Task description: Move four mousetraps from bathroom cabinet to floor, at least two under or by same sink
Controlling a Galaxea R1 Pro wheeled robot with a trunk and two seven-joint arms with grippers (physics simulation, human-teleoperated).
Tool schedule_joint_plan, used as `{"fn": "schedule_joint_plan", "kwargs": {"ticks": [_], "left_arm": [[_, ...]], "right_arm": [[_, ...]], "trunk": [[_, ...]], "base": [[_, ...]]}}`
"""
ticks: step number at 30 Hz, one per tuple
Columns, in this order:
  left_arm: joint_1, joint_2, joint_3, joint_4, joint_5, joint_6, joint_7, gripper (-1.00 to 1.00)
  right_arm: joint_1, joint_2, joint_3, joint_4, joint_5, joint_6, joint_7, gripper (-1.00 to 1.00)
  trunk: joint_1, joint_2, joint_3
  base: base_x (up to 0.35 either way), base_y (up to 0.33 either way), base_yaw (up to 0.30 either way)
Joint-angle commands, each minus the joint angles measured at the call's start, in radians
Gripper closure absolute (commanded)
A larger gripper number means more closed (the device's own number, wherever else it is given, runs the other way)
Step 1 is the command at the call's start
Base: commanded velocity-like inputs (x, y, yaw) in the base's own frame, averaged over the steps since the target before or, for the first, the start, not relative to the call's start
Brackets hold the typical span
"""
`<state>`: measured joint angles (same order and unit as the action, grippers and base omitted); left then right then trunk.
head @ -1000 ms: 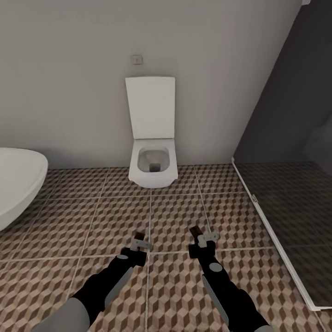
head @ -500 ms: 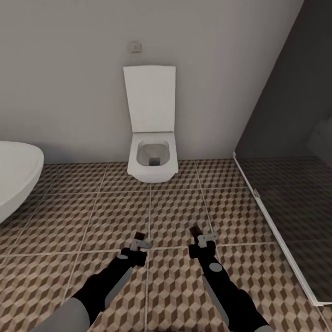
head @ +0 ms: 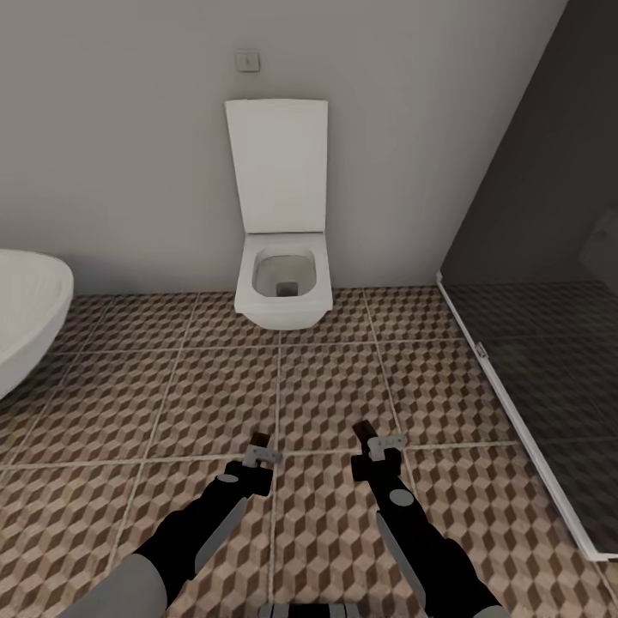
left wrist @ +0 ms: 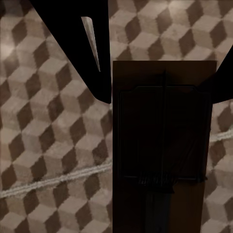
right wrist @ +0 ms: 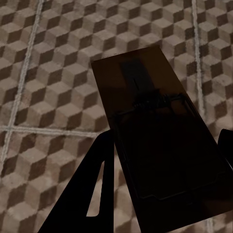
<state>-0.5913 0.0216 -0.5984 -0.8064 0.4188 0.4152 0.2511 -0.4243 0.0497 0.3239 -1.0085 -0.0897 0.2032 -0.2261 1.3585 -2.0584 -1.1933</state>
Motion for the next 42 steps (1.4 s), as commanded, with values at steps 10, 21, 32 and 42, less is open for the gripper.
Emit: {"fn": "schedule_joint_plan", "kwargs": {"ticks": [10, 21, 32, 42], "left_arm": [[-0.001, -0.001, -0.007, -0.006, 0.008, 0.003, 0.010, 1.00], [-0.001, -0.006, -0.006, -0.001, 0.008, 0.004, 0.010, 1.00], [-0.001, -0.006, -0.006, 0.001, 0.008, 0.004, 0.010, 1.00], [-0.001, -0.006, -0.006, 0.004, 0.008, 0.004, 0.010, 1.00]], "right_arm": [[-0.001, -0.001, 0.004, -0.001, -0.010, 0.003, -0.009, 1.00], [-0.001, 0.000, 0.004, -0.001, -0.010, 0.004, -0.009, 1.00], [-0.001, -0.001, 0.004, -0.001, -0.010, 0.003, -0.009, 1.00], [-0.001, -0.001, 0.004, -0.002, -0.010, 0.004, -0.009, 1.00]], "trunk": [[0.011, -0.022, -0.026], [0.011, -0.022, -0.036], [0.011, -0.022, -0.036], [0.011, -0.022, -0.036]], "base": [[0.000, 0.000, 0.000], [0.100, 0.098, 0.000], [0.246, 0.199, 0.000], [0.324, 0.026, 0.000]]}}
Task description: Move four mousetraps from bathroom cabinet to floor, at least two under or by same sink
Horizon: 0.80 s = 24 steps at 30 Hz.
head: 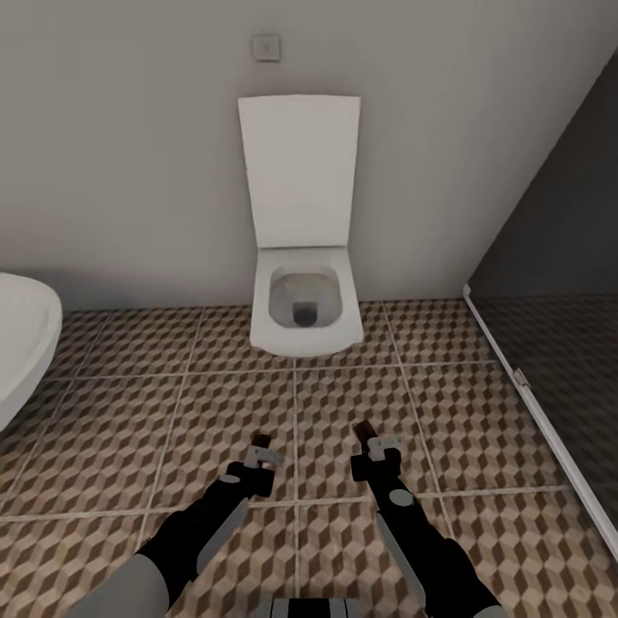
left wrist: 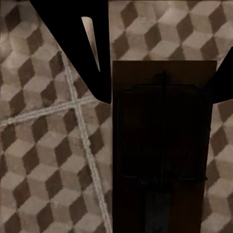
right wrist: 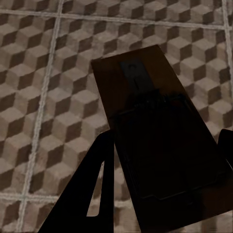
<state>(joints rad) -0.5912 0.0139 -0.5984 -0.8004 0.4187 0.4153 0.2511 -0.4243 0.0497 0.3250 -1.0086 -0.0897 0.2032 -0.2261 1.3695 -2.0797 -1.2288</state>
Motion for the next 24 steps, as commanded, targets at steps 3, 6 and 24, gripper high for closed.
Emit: {"fn": "schedule_joint_plan", "kwargs": {"ticks": [3, 6, 24], "left_arm": [[-0.001, 0.001, -0.006, -0.002, 0.008, 0.003, 0.010, 1.00], [-0.001, 0.001, -0.006, -0.002, 0.008, 0.003, 0.010, 1.00], [-0.001, 0.001, -0.008, -0.005, 0.008, 0.003, 0.008, 1.00]], "right_arm": [[-0.001, 0.000, 0.003, -0.001, -0.010, 0.004, -0.009, 1.00], [-0.001, -0.001, 0.003, -0.002, -0.010, 0.004, -0.009, 1.00], [-0.001, -0.001, 0.003, -0.002, -0.010, 0.003, -0.009, 1.00]], "trunk": [[0.000, 0.000, -0.001], [0.000, 0.000, -0.001], [0.000, 0.000, -0.001]], "base": [[0.331, 0.001, 0.000], [0.328, 0.000, 0.000], [0.051, 0.000, 0.000]]}}
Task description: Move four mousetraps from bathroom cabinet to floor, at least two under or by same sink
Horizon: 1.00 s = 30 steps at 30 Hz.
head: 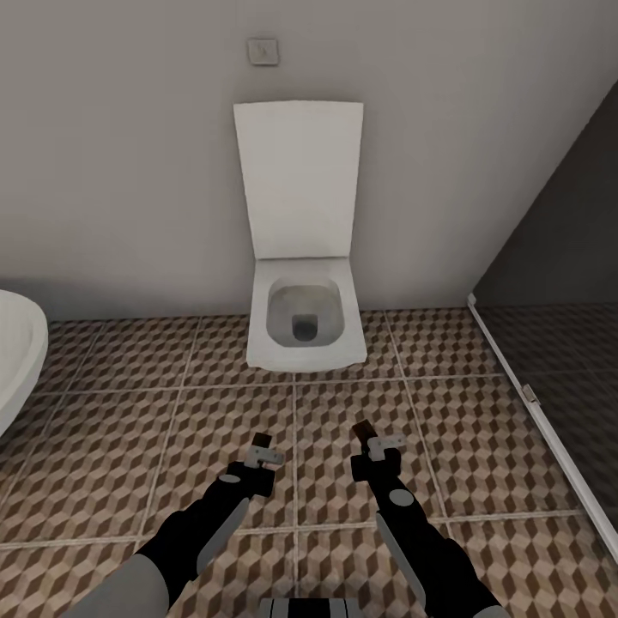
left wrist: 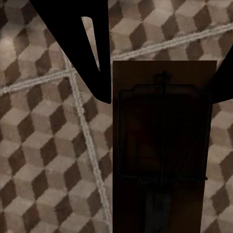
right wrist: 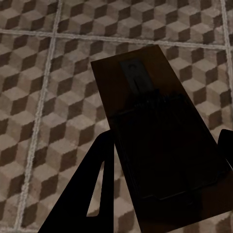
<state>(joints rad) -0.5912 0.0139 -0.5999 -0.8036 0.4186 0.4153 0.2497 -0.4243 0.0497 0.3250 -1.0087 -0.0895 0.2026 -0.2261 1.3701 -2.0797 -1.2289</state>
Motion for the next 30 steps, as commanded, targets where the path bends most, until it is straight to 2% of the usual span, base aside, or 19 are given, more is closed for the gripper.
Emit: {"fn": "schedule_joint_plan", "kwargs": {"ticks": [1, 9, 30], "left_arm": [[-0.001, 0.001, -0.006, -0.002, 0.008, 0.003, 0.010, 1.00], [-0.001, 0.001, -0.006, -0.002, 0.008, 0.003, 0.010, 1.00], [-0.001, 0.001, -0.006, -0.002, 0.008, 0.003, 0.010, 1.00]], "right_arm": [[-0.001, -0.001, 0.003, -0.001, -0.010, 0.004, -0.009, 1.00], [-0.001, -0.001, 0.003, -0.002, -0.010, 0.004, -0.009, 1.00], [-0.001, 0.000, 0.003, -0.001, -0.010, 0.004, -0.009, 1.00]], "trunk": [[0.000, 0.000, -0.001], [0.000, 0.000, -0.001], [0.080, -0.147, -0.089]], "base": [[0.000, 0.000, 0.000], [0.000, 0.000, 0.000], [0.000, 0.000, 0.000]]}}
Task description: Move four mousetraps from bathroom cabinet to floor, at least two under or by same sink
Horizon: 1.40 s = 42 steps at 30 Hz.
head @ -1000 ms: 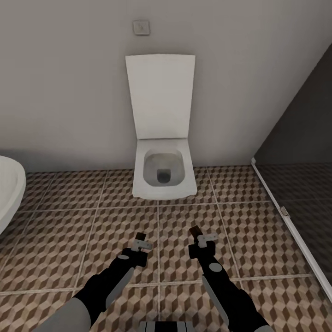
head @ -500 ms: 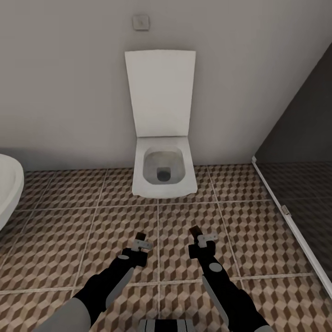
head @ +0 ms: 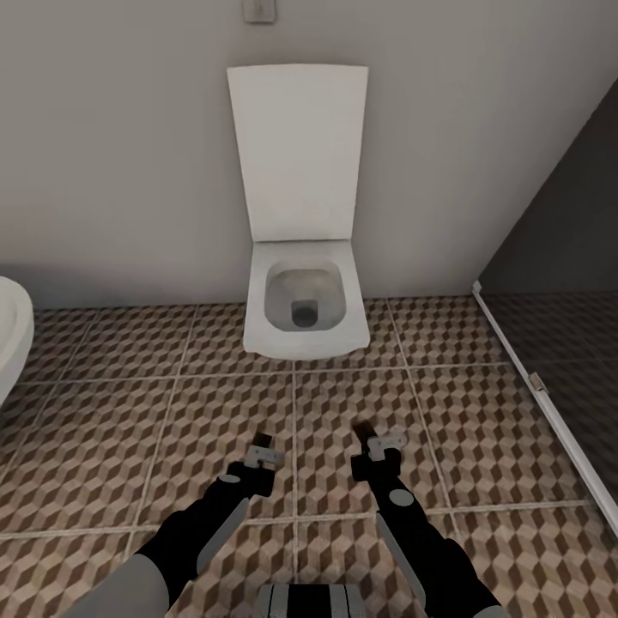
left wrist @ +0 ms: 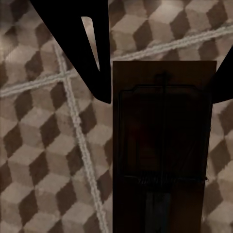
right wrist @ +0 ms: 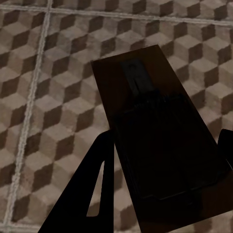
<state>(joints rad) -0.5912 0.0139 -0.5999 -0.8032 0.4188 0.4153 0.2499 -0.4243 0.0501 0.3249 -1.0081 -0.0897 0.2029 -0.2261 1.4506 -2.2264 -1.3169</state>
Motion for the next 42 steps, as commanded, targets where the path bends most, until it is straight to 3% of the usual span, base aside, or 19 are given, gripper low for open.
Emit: {"fn": "schedule_joint_plan", "kwargs": {"ticks": [1, 17, 25, 30, 32, 34, 37, 42], "left_arm": [[-0.001, 0.001, -0.006, -0.002, 0.008, 0.003, 0.010, 1.00], [-0.001, 0.001, -0.006, -0.002, 0.008, 0.003, 0.009, 1.00], [-0.001, 0.002, -0.005, -0.005, 0.006, -0.002, 0.008, 1.00], [-0.001, 0.007, -0.003, -0.006, 0.004, -0.011, 0.008, 1.00], [-0.001, 0.014, -0.003, -0.009, 0.003, -0.038, 0.007, 1.00], [-0.001, 0.024, -0.004, -0.009, 0.003, -0.122, 0.006, 1.00], [-0.001, 0.031, -0.005, 0.002, 0.002, -0.242, 0.004, 1.00], [-0.001, 0.047, -0.005, 0.024, 0.001, -0.296, 0.002, 1.00]], "right_arm": [[-0.001, -0.001, 0.003, -0.001, -0.010, 0.003, -0.009, 1.00], [-0.001, -0.001, 0.003, -0.001, -0.010, 0.003, -0.009, 1.00], [-0.001, -0.004, 0.003, -0.002, -0.002, 0.000, -0.007, 1.00], [-0.001, -0.006, 0.012, -0.003, 0.104, -0.013, 0.023, 1.00], [-0.001, -0.004, 0.015, -0.003, 0.150, -0.023, 0.055, 1.00], [-0.001, -0.004, 0.015, -0.003, 0.189, -0.034, 0.108, 1.00], [-0.001, -0.005, 0.013, -0.003, 0.212, -0.040, 0.177, 1.00], [-0.001, -0.010, 0.013, -0.003, 0.219, -0.059, 0.209, 1.00]], "trunk": [[0.004, -0.008, -0.005], [0.065, -0.120, -0.080], [0.065, -0.120, -0.089], [0.065, -0.120, -0.090], [0.065, -0.120, -0.090], [0.065, -0.120, -0.090], [0.065, -0.120, -0.090], [0.065, -0.120, -0.090]], "base": [[0.000, 0.000, 0.000], [0.000, 0.000, 0.000], [0.000, 0.000, 0.000], [0.000, 0.000, 0.000], [0.000, 0.000, 0.000], [0.000, 0.000, 0.000], [0.000, 0.000, 0.000], [0.000, 0.000, 0.000]]}}
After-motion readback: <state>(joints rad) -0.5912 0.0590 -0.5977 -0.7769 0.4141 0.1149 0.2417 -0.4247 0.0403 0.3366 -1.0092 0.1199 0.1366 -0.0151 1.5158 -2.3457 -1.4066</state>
